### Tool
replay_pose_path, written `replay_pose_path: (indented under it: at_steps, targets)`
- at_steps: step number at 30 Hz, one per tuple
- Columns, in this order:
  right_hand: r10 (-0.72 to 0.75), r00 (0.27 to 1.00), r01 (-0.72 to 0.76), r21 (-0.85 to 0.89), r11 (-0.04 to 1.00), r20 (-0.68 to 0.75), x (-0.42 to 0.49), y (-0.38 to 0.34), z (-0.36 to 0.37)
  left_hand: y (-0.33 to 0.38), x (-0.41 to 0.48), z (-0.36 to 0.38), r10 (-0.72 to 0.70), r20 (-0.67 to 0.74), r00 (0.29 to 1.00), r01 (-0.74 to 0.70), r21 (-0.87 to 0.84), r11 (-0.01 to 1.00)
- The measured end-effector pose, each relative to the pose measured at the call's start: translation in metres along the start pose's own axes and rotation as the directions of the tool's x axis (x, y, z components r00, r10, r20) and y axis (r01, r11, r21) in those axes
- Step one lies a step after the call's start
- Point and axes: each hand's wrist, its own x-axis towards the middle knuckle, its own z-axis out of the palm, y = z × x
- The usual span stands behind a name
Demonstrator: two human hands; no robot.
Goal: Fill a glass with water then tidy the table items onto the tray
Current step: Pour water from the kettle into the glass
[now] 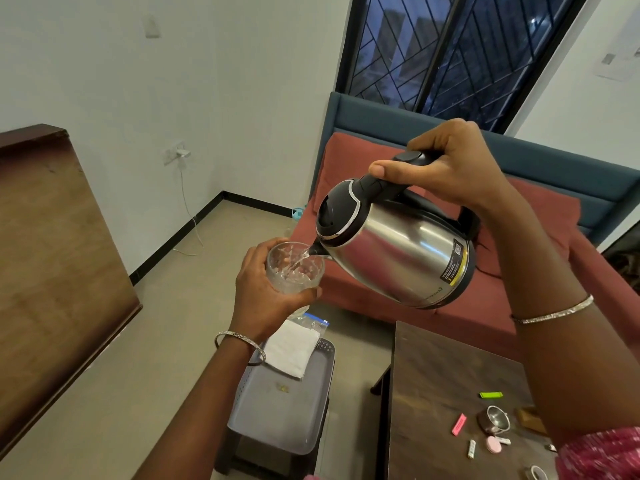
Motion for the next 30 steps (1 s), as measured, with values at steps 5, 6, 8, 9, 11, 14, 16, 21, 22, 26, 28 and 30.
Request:
replay_pose_path:
  at_steps: [5, 6, 8, 9, 11, 14, 16, 21, 22, 26, 28, 30]
  targets:
    - [0.000, 1.000, 0.000, 0.001, 1.000, -0.003, 0.000, 0.000, -0.001, 0.000, -0.001, 0.000, -0.006, -0.002, 1.000, 0.006, -0.011, 1.000]
    - [-0.001, 1.000, 0.001, 0.004, 1.000, -0.005, 0.000, 0.000, -0.001, -0.001, -0.001, 0.000, -0.005, -0.003, 1.000, 0.005, -0.011, 1.000]
    - [0.002, 1.000, -0.002, 0.011, 1.000, -0.007, 0.000, 0.000, -0.001, -0.002, -0.001, 0.000, -0.005, -0.006, 1.000, 0.005, -0.008, 1.000]
    - [0.005, 1.000, -0.005, 0.013, 1.000, -0.008, 0.000, 0.000, -0.002, -0.002, -0.001, 0.000, -0.006, -0.006, 1.000, 0.006, -0.010, 1.000]
    - [0.007, 1.000, -0.007, 0.019, 1.000, -0.009, 0.000, 0.000, -0.001, -0.003, -0.001, 0.000, -0.007, -0.009, 1.000, 0.007, -0.013, 1.000]
    - [0.004, 1.000, -0.004, 0.026, 1.000, -0.009, 0.001, 0.001, 0.001, -0.003, 0.000, 0.000, -0.007, -0.014, 1.000, 0.007, -0.019, 1.000]
    - [0.010, 1.000, -0.010, 0.031, 0.999, -0.014, 0.002, 0.003, 0.002, -0.004, 0.000, -0.001, -0.008, -0.017, 1.000, 0.008, -0.020, 1.000]
    - [0.020, 1.000, -0.020, 0.011, 1.000, -0.023, 0.003, 0.008, 0.003, -0.003, 0.000, -0.002, -0.008, -0.019, 1.000, 0.008, -0.033, 0.999]
    - [0.018, 1.000, -0.018, 0.016, 1.000, -0.022, 0.004, 0.008, 0.003, -0.003, 0.000, -0.002, -0.008, -0.021, 1.000, 0.007, -0.037, 0.999]
    - [0.023, 1.000, -0.022, 0.039, 0.999, -0.007, 0.004, 0.008, 0.004, -0.005, 0.001, -0.002, -0.017, -0.016, 1.000, 0.016, -0.053, 0.998]
    - [0.016, 1.000, -0.016, 0.035, 0.999, 0.003, 0.005, 0.010, 0.004, -0.006, 0.002, -0.001, -0.022, -0.012, 1.000, 0.021, -0.058, 0.998]
    - [0.011, 1.000, -0.011, 0.009, 1.000, 0.012, 0.006, 0.013, 0.003, -0.006, 0.002, -0.001, -0.019, -0.005, 1.000, 0.019, -0.056, 0.998]
